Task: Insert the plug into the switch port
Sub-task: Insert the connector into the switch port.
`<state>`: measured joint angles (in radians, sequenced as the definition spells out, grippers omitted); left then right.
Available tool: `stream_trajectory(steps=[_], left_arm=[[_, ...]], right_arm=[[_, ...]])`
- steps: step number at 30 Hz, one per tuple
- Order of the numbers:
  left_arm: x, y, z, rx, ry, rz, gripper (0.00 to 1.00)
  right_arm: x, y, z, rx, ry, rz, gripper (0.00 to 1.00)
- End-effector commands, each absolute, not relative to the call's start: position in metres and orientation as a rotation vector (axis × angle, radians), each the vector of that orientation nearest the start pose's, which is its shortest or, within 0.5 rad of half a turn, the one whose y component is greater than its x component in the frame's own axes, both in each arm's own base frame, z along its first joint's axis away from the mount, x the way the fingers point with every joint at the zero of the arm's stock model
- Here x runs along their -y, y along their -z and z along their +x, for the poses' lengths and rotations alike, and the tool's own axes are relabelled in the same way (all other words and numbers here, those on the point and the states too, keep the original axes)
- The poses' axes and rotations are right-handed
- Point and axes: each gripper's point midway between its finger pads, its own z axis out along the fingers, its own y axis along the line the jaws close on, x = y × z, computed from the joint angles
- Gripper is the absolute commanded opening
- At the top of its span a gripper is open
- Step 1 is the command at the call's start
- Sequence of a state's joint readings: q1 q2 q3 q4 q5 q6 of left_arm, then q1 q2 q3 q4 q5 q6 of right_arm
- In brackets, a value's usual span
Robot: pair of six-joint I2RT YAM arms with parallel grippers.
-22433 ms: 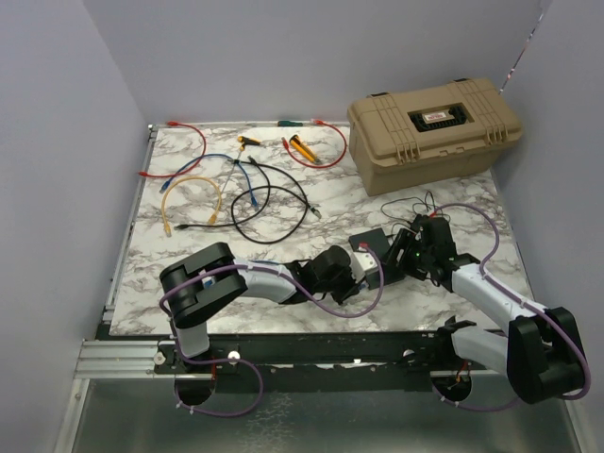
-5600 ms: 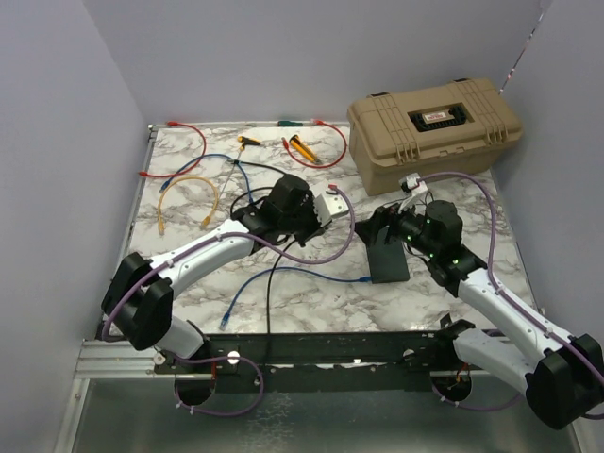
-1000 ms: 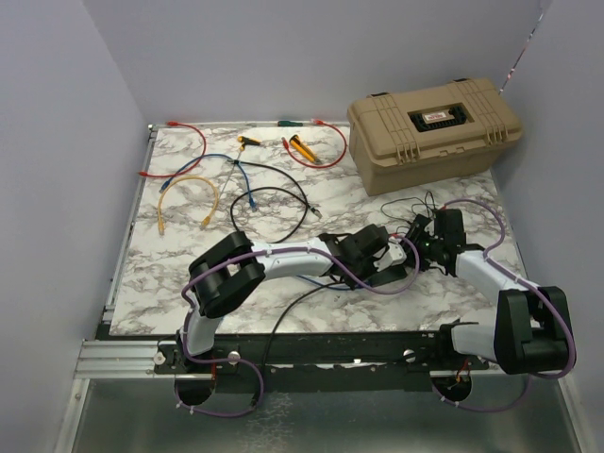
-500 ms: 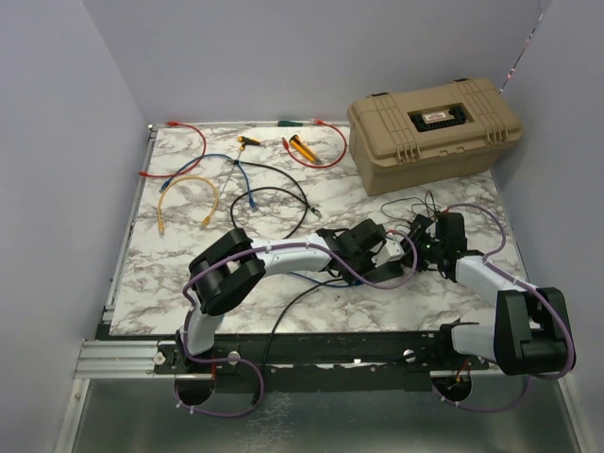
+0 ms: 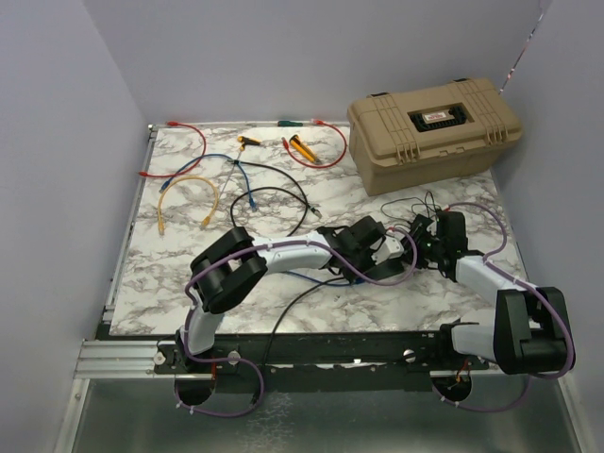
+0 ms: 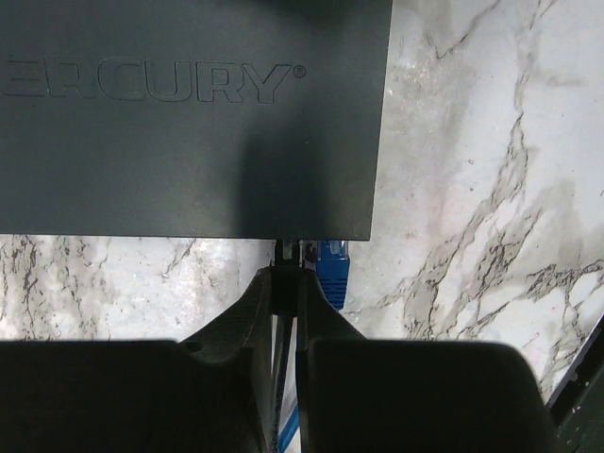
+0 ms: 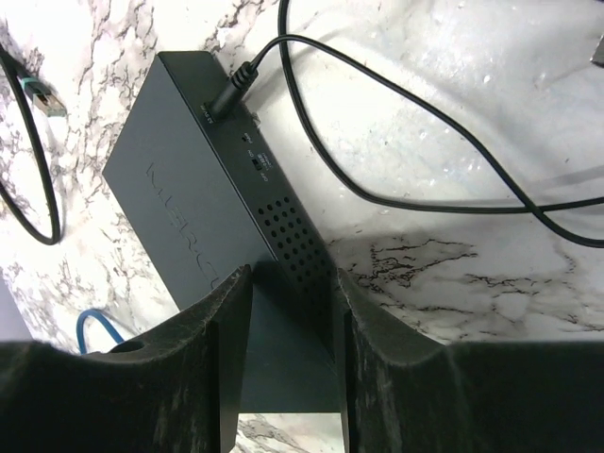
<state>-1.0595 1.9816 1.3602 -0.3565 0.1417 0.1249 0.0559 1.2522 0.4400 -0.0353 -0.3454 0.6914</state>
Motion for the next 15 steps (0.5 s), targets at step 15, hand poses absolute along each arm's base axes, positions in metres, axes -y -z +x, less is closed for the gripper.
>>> stream_trajectory(steps=[15], left_arm=[[0.467,-0.087,0.25,-1.901,0.645,1.348,0.13]], right_arm=[[-0.103,-0.029,0.253,-2.486,-0.736,0.638,0.41]])
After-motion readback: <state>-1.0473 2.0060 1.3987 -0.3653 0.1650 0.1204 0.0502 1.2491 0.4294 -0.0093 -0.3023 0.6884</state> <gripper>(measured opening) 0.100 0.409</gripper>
